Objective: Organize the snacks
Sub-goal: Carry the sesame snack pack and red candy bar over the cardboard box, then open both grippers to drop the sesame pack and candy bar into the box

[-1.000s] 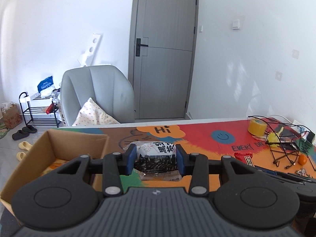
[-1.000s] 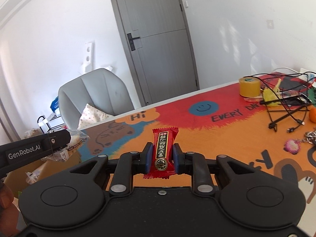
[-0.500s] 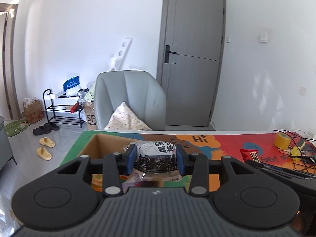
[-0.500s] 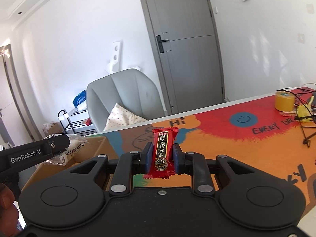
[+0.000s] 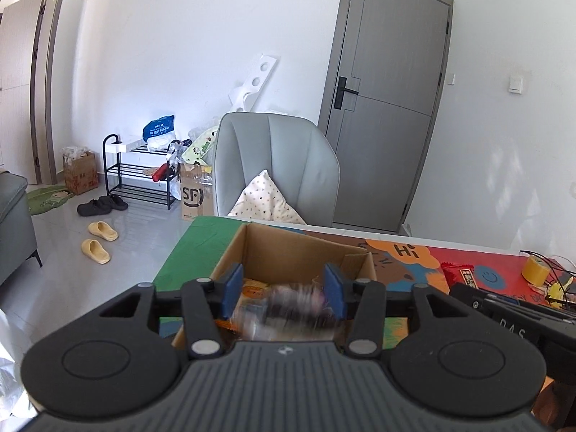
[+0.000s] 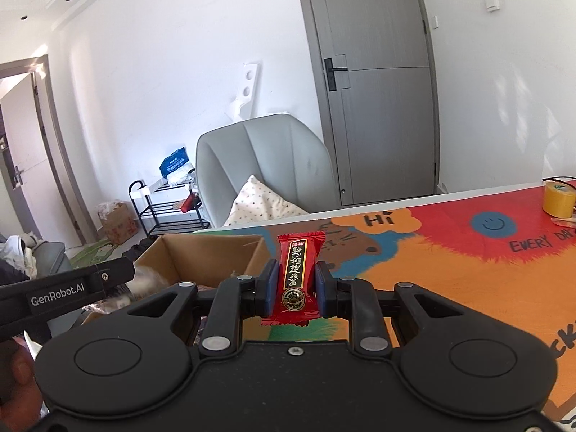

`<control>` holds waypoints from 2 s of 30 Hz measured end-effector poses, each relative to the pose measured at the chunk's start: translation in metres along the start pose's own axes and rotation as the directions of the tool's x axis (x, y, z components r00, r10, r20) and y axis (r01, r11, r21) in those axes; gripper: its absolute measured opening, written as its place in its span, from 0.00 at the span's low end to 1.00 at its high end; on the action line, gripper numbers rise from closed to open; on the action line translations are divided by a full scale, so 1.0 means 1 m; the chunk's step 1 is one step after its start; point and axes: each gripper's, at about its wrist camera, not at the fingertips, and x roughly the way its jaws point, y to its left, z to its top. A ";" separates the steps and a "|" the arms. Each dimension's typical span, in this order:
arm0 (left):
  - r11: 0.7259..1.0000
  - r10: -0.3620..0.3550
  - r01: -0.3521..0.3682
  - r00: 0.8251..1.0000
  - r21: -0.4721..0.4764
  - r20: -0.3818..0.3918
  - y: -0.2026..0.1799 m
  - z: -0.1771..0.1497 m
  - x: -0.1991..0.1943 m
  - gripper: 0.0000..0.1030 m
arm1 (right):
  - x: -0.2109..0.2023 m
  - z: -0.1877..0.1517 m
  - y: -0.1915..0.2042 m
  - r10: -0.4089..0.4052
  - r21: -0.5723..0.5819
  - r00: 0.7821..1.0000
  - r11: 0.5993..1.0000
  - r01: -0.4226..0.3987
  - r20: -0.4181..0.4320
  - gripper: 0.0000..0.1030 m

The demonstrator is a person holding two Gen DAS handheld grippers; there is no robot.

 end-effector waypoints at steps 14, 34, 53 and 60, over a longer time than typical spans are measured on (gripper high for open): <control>0.994 0.078 -0.076 0.997 -0.081 0.022 0.047 0.000 -0.006 0.76 | 0.009 0.002 0.046 0.043 -0.066 0.999 0.997 -0.044 -0.022 0.22; 0.976 0.150 -0.148 0.989 -0.160 -0.002 0.095 -0.003 -0.005 0.83 | 0.034 0.006 0.101 0.150 -0.099 0.986 0.983 -0.157 -0.072 0.22; 0.987 0.119 -0.117 0.993 -0.110 0.006 0.072 -0.006 -0.016 0.88 | 0.015 0.002 0.064 0.118 0.012 0.990 0.993 -0.118 -0.077 0.37; 0.994 0.099 -0.099 0.995 -0.048 0.000 0.046 -0.011 -0.021 0.92 | -0.003 -0.005 0.033 0.061 0.053 0.996 0.997 -0.057 -0.072 0.48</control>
